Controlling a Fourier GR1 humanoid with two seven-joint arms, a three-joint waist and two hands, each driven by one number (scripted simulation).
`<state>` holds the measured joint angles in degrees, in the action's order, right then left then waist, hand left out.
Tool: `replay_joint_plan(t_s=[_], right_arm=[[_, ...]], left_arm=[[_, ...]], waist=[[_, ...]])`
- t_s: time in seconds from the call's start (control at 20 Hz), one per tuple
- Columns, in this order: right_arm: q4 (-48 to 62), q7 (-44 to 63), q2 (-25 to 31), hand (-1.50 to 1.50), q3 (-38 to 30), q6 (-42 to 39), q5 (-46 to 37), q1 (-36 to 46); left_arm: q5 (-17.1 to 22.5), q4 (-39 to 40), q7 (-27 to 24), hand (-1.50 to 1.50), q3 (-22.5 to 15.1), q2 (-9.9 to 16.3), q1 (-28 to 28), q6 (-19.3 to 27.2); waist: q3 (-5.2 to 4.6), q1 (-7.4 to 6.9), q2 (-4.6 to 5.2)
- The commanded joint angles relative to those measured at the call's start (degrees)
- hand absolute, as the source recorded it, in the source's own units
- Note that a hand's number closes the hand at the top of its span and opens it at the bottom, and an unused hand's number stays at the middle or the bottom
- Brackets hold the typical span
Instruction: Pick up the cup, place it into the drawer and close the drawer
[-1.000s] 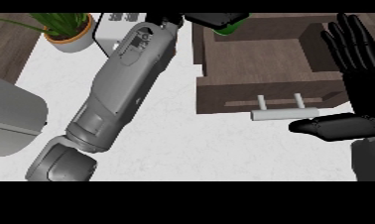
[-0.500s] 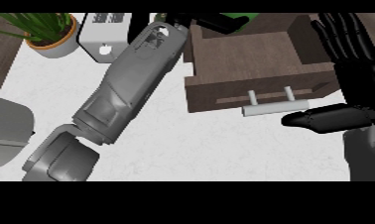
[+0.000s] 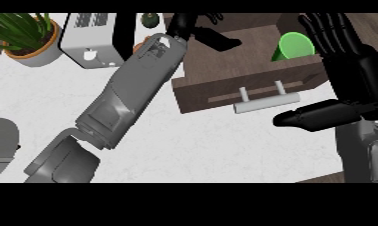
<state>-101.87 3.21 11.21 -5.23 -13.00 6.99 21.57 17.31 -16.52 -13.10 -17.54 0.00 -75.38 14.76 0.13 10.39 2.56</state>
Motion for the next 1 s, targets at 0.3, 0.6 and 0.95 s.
replay_joint_plan(t_s=[0.3, 0.6, 0.95], right_arm=[[0.22, 1.14, -0.44, 1.50, 7.27, -12.81, 9.96, 1.86], [1.30, 7.32, 6.40, 1.50, 13.78, -22.84, 9.69, 0.89], [-2.23, 8.23, 11.98, -1.50, 16.98, -21.72, -6.37, -2.68]], left_arm=[[10.86, -5.12, -8.36, -1.50, 2.44, 0.00, 3.18, -2.20], [15.97, -6.72, -14.77, -1.50, 4.04, 0.00, 3.58, 0.94], [18.12, -4.26, -17.04, -1.50, 3.41, 0.00, 4.75, 1.80]], waist=[[-0.11, 1.84, 0.37], [-0.20, -0.76, -0.52], [-0.09, -5.09, -1.50]])
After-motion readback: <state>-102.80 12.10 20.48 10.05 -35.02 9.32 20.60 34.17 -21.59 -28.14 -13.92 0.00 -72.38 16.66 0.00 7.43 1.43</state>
